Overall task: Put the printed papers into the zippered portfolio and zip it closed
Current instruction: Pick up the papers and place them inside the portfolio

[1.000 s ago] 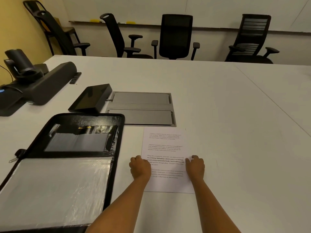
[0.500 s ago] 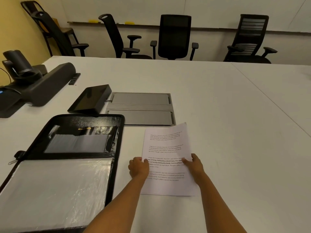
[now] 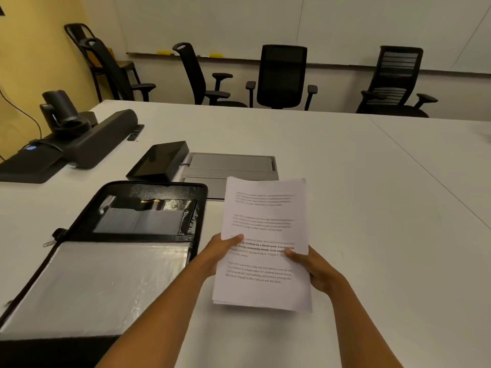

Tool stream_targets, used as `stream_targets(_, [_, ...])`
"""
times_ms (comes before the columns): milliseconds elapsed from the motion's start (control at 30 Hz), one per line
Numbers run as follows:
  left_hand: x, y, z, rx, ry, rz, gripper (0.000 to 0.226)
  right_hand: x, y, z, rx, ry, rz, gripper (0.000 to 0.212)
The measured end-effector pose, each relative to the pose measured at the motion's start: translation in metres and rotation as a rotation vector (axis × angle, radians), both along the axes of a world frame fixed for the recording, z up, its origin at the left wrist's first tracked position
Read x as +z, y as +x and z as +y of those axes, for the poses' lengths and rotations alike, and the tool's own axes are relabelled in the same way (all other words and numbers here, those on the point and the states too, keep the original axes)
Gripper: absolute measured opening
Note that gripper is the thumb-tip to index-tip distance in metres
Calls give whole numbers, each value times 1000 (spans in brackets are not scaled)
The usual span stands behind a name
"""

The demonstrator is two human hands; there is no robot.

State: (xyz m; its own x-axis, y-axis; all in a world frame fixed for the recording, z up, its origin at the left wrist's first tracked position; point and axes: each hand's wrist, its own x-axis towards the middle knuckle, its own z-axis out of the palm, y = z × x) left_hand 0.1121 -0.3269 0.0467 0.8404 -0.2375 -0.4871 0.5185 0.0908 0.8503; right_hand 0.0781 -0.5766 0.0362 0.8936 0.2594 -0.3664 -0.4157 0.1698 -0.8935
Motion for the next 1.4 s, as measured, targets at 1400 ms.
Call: stream_targets(1400, [90, -32, 224, -134, -84, -202, 64, 84, -45, 123, -20, 61, -131, 47])
